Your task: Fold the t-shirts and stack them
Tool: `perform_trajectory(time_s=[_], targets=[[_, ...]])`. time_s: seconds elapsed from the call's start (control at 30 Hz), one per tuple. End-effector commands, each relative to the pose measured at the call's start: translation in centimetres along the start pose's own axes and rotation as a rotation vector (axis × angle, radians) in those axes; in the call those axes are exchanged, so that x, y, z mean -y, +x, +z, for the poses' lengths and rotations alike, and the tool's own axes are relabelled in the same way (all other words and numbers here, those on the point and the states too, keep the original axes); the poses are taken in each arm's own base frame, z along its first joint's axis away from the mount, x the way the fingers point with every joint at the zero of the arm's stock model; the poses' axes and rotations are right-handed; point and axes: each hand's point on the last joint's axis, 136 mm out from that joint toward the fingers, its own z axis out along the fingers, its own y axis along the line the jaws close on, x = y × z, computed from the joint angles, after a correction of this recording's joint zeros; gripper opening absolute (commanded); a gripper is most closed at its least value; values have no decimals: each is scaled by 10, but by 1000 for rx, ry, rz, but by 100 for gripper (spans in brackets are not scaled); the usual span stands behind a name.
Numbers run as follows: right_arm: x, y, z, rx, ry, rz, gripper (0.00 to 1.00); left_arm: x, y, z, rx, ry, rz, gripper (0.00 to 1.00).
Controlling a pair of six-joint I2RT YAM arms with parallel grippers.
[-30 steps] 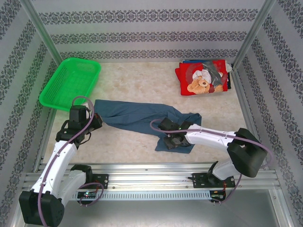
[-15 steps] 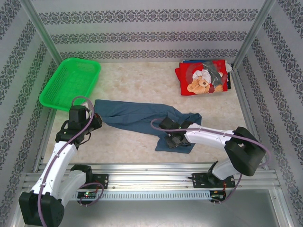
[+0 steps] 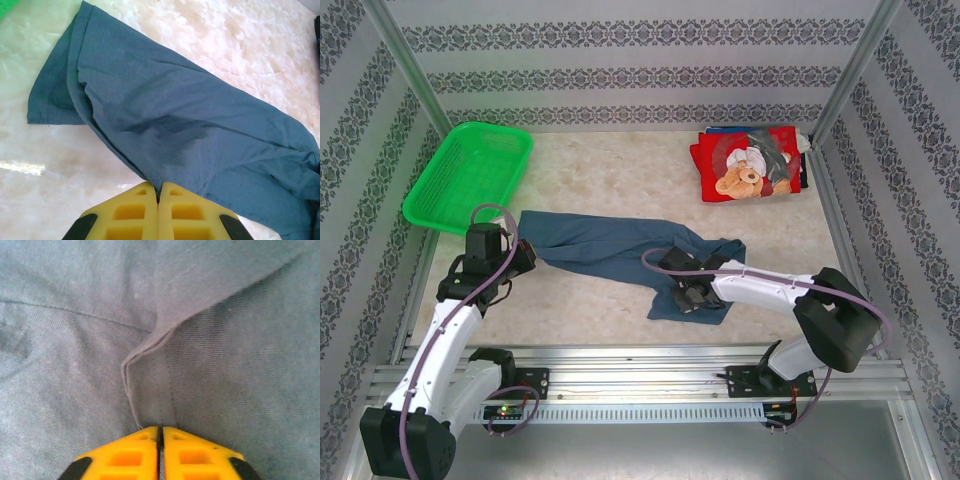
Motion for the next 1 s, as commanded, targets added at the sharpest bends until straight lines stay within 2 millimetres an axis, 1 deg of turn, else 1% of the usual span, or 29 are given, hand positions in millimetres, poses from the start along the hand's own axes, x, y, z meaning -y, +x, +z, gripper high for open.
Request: perform_trajectory(time_s=[0.0, 0.07, 0.17, 0.27, 0.37, 0.5, 0.67, 0.7, 0.77, 0.83, 0.9, 0.97], targets=[[11, 1, -6, 20, 26, 25, 4, 2, 0, -4, 7, 4, 34, 0], [14, -4, -15, 53, 24, 38, 0, 3, -2, -5, 12, 5, 37, 0], [20, -12, -33, 116, 18, 59, 0, 6, -9, -9, 29, 4, 43, 0], [27, -22, -57, 201, -16, 99, 0, 11, -20, -17, 58, 10, 50, 0], [35, -32, -82, 291, -53, 134, 0, 20, -34, -27, 91, 28, 53, 0], [46, -44, -116, 395, -113, 172, 0, 31, -55, -48, 158, 40, 67, 0], [54, -55, -144, 444, -146, 175, 0, 47, -78, -68, 217, 67, 78, 0], [57, -61, -151, 461, -151, 174, 0, 49, -85, -71, 236, 65, 79, 0], [68, -77, -165, 490, -157, 191, 0, 60, -104, -78, 276, 82, 91, 0], [79, -94, -178, 517, -166, 210, 0, 71, -124, -78, 297, 94, 108, 0], [91, -116, -191, 550, -176, 233, 0, 85, -149, -80, 337, 110, 130, 0], [103, -142, -208, 589, -198, 249, 0, 99, -179, -80, 388, 133, 147, 0]])
